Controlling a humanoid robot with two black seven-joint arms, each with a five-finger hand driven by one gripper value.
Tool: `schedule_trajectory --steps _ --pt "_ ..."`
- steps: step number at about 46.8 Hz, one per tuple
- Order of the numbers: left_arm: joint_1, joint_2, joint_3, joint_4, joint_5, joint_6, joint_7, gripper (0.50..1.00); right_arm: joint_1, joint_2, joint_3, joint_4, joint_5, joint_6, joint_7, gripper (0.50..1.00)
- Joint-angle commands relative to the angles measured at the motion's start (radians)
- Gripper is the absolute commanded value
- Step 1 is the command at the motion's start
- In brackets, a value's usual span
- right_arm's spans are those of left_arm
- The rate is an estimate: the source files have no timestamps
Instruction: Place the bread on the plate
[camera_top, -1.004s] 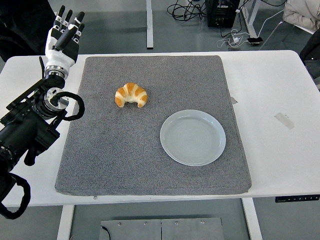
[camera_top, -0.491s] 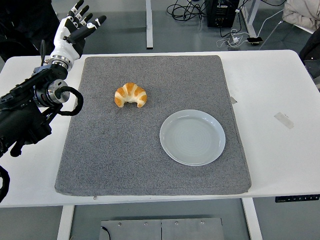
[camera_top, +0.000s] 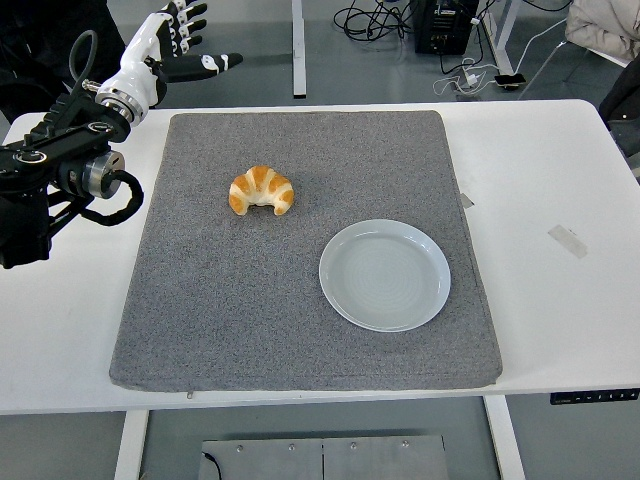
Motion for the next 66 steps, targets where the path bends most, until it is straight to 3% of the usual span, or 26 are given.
schedule_trajectory --steps 1,8,18,30,34,47,66 --pt "-0.031 0.024 0.055 -0.058 0.047 0.030 -0.002 0.974 0.000 0.000 0.000 0.000 0.000 0.000 0.000 1.000" --pt "-0.086 0.055 0.182 -0.133 0.135 0.077 -0.006 0.974 0.000 0.000 0.000 0.000 0.000 0.000 0.000 1.000" --pt "-0.093 0.066 0.277 -0.194 0.222 0.105 -0.006 0.974 0.000 0.000 0.000 0.000 0.000 0.000 0.000 1.000" --pt "-0.093 0.072 0.395 -0.337 0.401 0.352 -0.003 0.974 0.000 0.000 0.000 0.000 0.000 0.000 0.000 1.000" --pt "-0.102 0.088 0.443 -0.377 0.438 0.400 -0.002 0.974 0.000 0.000 0.000 0.000 0.000 0.000 0.000 1.000" --pt "-0.125 0.093 0.575 -0.372 0.492 0.440 0.029 0.972 0.000 0.000 0.000 0.000 0.000 0.000 0.000 1.000" --pt "-0.105 0.026 0.599 -0.224 0.492 0.440 0.055 0.974 0.000 0.000 0.000 0.000 0.000 0.000 0.000 1.000"
